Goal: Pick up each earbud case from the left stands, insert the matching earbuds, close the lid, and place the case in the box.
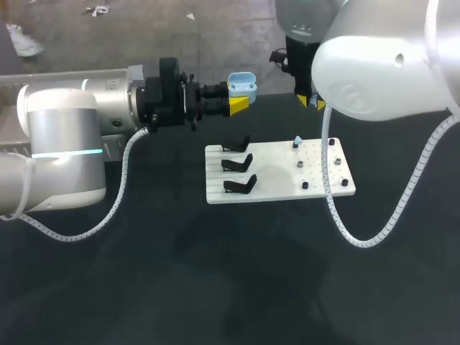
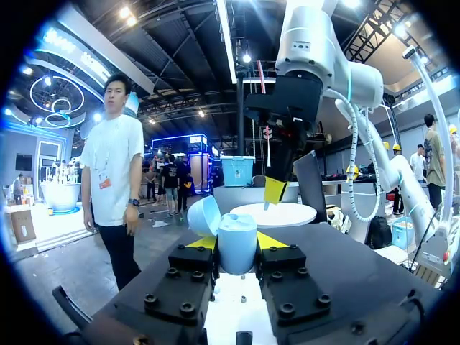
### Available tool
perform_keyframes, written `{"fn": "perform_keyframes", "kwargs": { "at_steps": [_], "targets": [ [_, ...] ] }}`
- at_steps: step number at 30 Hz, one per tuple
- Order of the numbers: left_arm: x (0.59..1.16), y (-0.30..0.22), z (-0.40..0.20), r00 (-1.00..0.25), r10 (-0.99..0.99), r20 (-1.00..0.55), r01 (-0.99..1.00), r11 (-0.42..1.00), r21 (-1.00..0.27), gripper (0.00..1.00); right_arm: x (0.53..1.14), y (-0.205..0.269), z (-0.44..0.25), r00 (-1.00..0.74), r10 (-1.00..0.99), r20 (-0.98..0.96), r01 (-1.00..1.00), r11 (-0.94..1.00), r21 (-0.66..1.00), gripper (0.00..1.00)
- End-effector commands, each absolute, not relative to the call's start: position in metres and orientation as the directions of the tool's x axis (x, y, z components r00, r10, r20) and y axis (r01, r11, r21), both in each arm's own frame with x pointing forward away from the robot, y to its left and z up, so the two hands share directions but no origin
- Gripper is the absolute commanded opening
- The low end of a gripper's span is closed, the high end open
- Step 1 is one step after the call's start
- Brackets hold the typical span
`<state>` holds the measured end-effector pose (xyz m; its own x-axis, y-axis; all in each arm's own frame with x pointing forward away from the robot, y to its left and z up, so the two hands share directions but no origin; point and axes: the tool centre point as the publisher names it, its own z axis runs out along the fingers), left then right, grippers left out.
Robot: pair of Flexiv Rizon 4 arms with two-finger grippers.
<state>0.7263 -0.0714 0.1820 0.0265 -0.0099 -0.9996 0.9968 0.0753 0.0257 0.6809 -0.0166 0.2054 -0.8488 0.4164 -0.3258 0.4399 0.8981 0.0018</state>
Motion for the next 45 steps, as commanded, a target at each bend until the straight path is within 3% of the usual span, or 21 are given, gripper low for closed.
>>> {"fn": "perform_keyframes", "kwargs": {
  "at_steps": [1, 15, 45],
  "targets": [
    [0.725, -0.072, 0.182, 0.028, -0.010, -1.000, 0.996, 0.080, 0.027, 0.00, 0.681, -0.017, 0.206, -0.849, 0.416, -0.325, 0.439, 0.898, 0.001, 0.00],
    [0.725, -0.072, 0.182, 0.028, -0.010, -1.000, 0.996, 0.080, 0.027, 0.00, 0.689, 0.002, 0.227, -0.858, 0.444, -0.259, 0.444, 0.894, 0.060, 0.00],
    [0.725, -0.072, 0.182, 0.028, -0.010, -1.000, 0.996, 0.080, 0.027, 0.00, 0.706, 0.081, 0.253, -0.925, 0.284, -0.253, 0.275, 0.959, 0.073, 0.00]
  ]
}}
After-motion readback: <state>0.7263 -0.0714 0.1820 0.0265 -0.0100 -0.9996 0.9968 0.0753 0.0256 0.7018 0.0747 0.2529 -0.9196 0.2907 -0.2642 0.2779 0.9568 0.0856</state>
